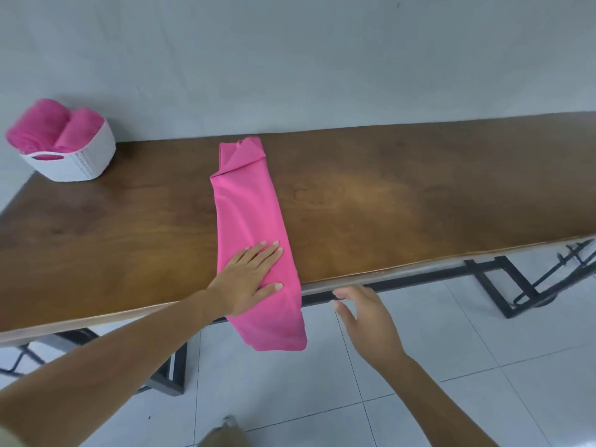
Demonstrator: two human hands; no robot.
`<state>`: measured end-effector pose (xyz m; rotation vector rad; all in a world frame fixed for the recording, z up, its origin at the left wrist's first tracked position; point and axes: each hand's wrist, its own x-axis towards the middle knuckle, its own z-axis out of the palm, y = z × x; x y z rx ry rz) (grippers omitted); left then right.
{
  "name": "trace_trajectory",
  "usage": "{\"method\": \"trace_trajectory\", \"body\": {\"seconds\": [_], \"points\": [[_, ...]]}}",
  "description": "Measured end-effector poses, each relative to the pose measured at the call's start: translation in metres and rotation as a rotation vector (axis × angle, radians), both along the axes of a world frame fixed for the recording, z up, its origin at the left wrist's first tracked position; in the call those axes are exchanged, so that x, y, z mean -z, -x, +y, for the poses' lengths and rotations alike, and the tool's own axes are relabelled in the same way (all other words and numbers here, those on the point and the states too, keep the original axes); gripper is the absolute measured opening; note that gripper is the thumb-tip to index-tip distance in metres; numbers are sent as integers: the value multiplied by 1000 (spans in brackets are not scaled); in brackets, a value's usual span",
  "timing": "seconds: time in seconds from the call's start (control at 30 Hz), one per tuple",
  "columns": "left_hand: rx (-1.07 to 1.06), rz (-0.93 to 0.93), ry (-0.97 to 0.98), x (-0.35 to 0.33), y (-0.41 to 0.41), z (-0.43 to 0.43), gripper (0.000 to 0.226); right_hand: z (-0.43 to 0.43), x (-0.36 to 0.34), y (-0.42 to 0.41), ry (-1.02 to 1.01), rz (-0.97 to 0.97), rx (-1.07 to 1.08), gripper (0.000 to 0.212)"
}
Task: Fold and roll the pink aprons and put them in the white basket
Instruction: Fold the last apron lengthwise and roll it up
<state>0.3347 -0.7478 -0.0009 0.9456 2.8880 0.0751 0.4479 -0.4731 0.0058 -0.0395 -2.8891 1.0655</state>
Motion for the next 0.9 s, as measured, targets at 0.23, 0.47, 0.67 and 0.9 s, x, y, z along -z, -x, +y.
{"method": "trace_trajectory", "body": {"seconds": [0.23, 0.47, 0.67, 0.9], "points": [[-16, -109, -73, -10, -1, -3, 82, -10, -12, 33, 18, 41, -117, 26], [-86, -24, -245, -32, 58, -17, 85, -20, -21, 80, -44, 72, -156, 26], [-225, 18, -203, -47, 152, -27, 85, -28, -43, 134, -129, 36, -154, 27], [-279, 3, -61, -55, 238, -26, 71, -46, -63, 217, -196, 13, -166, 30]]}}
